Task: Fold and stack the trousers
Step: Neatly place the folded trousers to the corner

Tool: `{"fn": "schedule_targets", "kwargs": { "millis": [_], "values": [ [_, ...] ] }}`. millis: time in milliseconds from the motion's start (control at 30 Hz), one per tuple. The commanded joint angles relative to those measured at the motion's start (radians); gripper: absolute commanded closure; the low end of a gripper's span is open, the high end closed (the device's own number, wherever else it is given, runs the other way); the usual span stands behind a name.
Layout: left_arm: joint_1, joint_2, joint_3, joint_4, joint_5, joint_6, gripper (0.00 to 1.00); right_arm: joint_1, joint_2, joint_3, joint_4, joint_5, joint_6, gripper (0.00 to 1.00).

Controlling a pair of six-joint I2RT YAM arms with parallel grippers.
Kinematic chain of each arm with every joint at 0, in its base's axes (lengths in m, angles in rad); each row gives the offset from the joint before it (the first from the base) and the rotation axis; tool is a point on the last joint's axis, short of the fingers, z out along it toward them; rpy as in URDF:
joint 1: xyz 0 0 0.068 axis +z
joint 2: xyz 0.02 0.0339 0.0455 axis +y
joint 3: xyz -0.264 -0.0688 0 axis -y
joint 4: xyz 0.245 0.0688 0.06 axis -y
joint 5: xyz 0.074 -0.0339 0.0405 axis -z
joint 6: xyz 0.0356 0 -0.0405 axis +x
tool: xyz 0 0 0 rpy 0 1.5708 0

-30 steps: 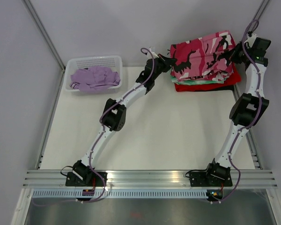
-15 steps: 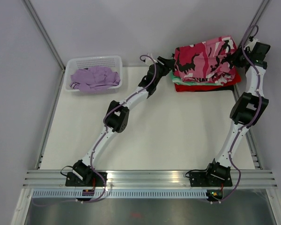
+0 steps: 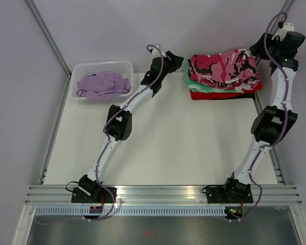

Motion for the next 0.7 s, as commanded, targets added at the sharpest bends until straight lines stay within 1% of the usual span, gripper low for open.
{"fn": "schedule_targets", "kwargs": {
  "millis": [0, 33, 67, 100, 133, 167, 233, 267, 367, 400, 467, 500, 533, 567, 667],
  "values": [
    [-0.052, -0.186, 0.004, -0.007, 0.155, 0.209, 0.44, 0.062, -0.153, -0.132, 0.060, 0.005, -0.092, 0.37],
    [-0.058, -0.195, 0.000, -0.012, 0.191, 0.221, 0.53, 0.066, -0.170, -0.208, 0.074, 0.043, -0.103, 0.51],
    [-0.067, -0.208, -0.009, -0.002, 0.207, 0.240, 0.69, 0.072, -0.174, -0.239, 0.091, 0.075, -0.110, 0.87],
    [-0.085, -0.211, -0.022, 0.002, 0.212, 0.243, 0.79, 0.072, -0.176, -0.273, 0.102, 0.107, -0.110, 0.99],
    [-0.096, -0.209, -0.023, 0.005, 0.200, 0.252, 0.86, 0.072, -0.185, -0.340, 0.132, 0.188, -0.110, 1.00],
    [-0.110, -0.197, -0.023, 0.024, 0.189, 0.257, 0.98, 0.071, -0.190, -0.377, 0.154, 0.225, -0.112, 1.00],
    [-0.145, -0.173, -0.022, 0.065, 0.175, 0.263, 0.98, 0.066, -0.203, -0.477, 0.201, 0.288, -0.112, 1.00],
    [-0.156, -0.144, -0.022, 0.105, 0.163, 0.261, 0.98, 0.057, -0.206, -0.500, 0.243, 0.330, -0.112, 1.00],
    [-0.190, -0.090, -0.013, 0.166, 0.100, 0.235, 0.98, 0.017, -0.190, -0.555, 0.304, 0.309, -0.106, 1.00],
    [-0.194, -0.041, 0.018, 0.171, 0.095, 0.219, 0.98, 0.007, -0.179, -0.555, 0.309, 0.299, -0.098, 1.00],
    [-0.194, 0.001, 0.035, 0.169, 0.026, 0.151, 0.98, -0.007, -0.141, -0.552, 0.312, 0.302, -0.086, 1.00],
    [-0.194, 0.011, 0.011, 0.171, -0.007, 0.121, 0.97, -0.009, -0.130, -0.554, 0.312, 0.305, -0.086, 1.00],
    [-0.194, 0.025, -0.006, 0.206, -0.047, 0.076, 0.96, -0.009, -0.116, -0.563, 0.315, 0.304, -0.090, 1.00],
    [-0.196, 0.039, -0.011, 0.217, -0.061, 0.059, 0.92, -0.009, -0.113, -0.574, 0.323, 0.296, -0.092, 1.00],
    [-0.193, 0.110, 0.053, 0.208, -0.078, 0.001, 0.91, -0.009, -0.107, -0.607, 0.350, 0.279, -0.089, 1.00]
  ]
}}
